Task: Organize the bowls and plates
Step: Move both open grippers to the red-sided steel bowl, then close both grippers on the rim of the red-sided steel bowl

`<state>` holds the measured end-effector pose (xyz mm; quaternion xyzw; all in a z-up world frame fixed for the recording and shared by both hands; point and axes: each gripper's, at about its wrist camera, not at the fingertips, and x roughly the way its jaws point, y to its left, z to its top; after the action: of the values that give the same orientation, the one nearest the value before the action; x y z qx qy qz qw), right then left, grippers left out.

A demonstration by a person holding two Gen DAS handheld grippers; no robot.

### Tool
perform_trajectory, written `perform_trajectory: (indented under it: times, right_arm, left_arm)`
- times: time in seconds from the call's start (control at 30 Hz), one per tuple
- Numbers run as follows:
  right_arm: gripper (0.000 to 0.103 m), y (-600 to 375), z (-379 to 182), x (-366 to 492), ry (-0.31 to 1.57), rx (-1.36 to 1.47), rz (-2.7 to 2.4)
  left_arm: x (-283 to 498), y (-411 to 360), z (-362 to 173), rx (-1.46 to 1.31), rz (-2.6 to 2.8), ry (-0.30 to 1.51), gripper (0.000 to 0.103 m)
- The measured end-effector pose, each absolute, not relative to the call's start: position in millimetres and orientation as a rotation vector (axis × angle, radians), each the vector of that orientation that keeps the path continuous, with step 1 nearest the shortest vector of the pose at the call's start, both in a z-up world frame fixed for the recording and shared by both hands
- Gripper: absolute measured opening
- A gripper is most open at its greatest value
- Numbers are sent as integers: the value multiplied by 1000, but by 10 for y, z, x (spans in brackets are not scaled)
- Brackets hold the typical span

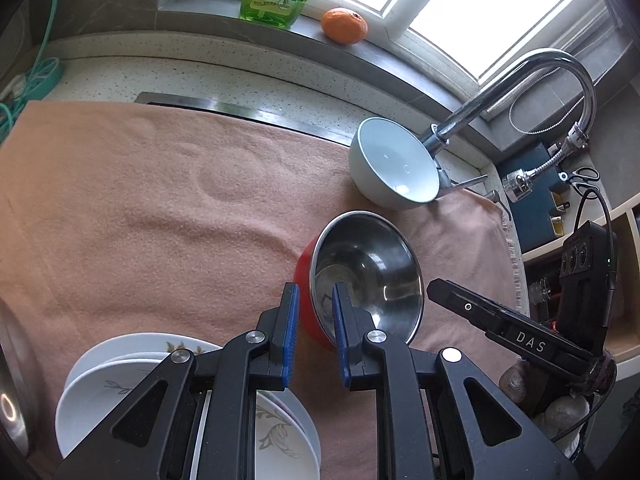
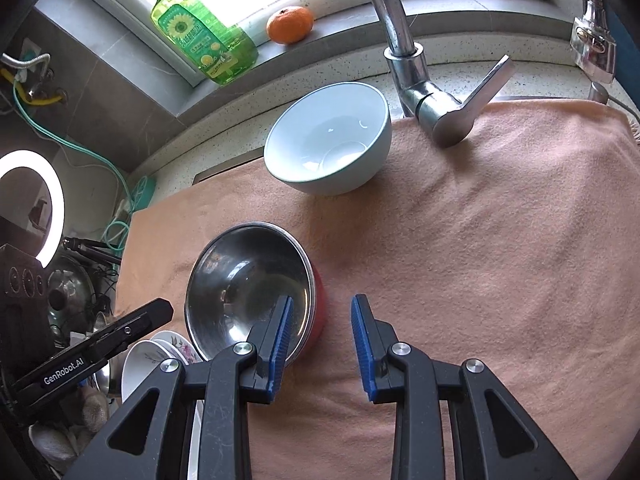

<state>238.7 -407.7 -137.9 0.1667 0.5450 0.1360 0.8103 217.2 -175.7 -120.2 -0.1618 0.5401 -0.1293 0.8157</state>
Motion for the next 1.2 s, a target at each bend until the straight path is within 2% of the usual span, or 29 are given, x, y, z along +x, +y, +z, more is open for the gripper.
perform_trajectory:
  times: [0.5,0.57,0.7,0.9,1.2]
  right_arm:
    - [27,-4074,-1485,2518,1203,357,354]
    - [27,-4059,-1496,2516,1208,362,355]
    - [19,-4049,-1510,2523,1215,366,343]
    - [18,-4040,-1548,2535,1228,391,334]
    - [8,-3970,-1592,2502,1248,408,335]
  left_arm:
    - [2303,-1827,-1307,-309,-240,1172,15]
    - [2315,-1802,-1327,-317,-245,1180,12]
    - [2338,-1789,-1326,-316,-256,1185,12]
    - [2359,-1792,-1356,-313,-274,1201,9]
    - [2357,-1816,-1406,-328,-303,1222,8]
